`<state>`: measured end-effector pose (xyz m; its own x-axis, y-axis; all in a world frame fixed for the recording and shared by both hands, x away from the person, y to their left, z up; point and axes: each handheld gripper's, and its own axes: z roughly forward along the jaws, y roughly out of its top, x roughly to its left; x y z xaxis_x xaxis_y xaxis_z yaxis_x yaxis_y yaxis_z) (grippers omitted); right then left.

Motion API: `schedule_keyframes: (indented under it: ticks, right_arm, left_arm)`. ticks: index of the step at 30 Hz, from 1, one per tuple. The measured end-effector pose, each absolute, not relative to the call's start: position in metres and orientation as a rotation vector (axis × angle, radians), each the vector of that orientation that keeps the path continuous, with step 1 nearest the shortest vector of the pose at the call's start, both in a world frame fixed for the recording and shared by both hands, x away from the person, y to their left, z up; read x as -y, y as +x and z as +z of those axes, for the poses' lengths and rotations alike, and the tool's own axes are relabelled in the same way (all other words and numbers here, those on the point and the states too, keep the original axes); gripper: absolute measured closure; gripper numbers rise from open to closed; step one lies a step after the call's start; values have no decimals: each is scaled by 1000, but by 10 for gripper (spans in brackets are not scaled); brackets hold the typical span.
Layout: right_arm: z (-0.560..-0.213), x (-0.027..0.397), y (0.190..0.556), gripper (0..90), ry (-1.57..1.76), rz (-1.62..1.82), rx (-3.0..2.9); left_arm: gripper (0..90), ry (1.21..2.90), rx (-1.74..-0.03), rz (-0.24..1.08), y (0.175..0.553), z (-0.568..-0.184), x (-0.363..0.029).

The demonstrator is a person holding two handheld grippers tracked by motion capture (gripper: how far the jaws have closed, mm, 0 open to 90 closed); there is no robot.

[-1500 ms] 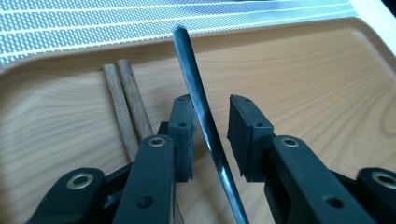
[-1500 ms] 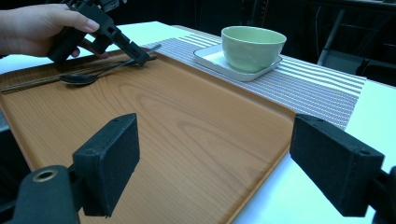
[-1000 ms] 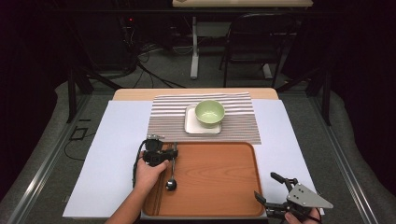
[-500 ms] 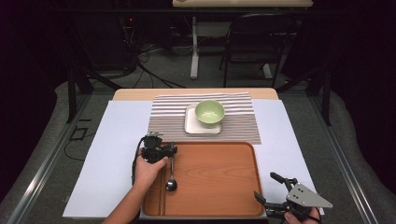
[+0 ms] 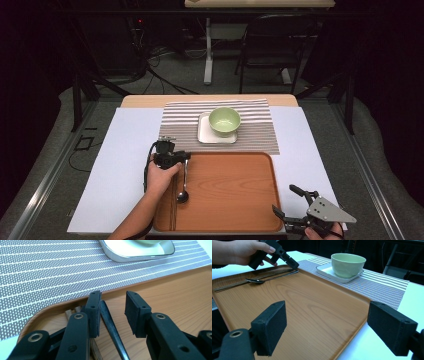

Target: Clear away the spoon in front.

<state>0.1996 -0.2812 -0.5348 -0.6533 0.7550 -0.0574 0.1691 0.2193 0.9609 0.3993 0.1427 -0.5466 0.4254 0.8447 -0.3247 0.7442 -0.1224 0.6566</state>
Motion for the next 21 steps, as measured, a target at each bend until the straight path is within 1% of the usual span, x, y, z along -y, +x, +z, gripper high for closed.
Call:
schedule_keyframes:
  ticks: [4, 16, 21]
  right_arm:
    - [-535, 281, 199, 154, 849, 1452, -1969]
    - [-535, 281, 199, 154, 844, 1449, -1967]
    - [-535, 281, 199, 154, 844, 1449, -1967]
  left_arm:
    - [650, 1892, -1348, 164, 399, -546, -142]
    - [596, 1886, -1328, 168, 395, -538, -139]
    - [546, 1865, -1339, 167, 395, -533, -139]
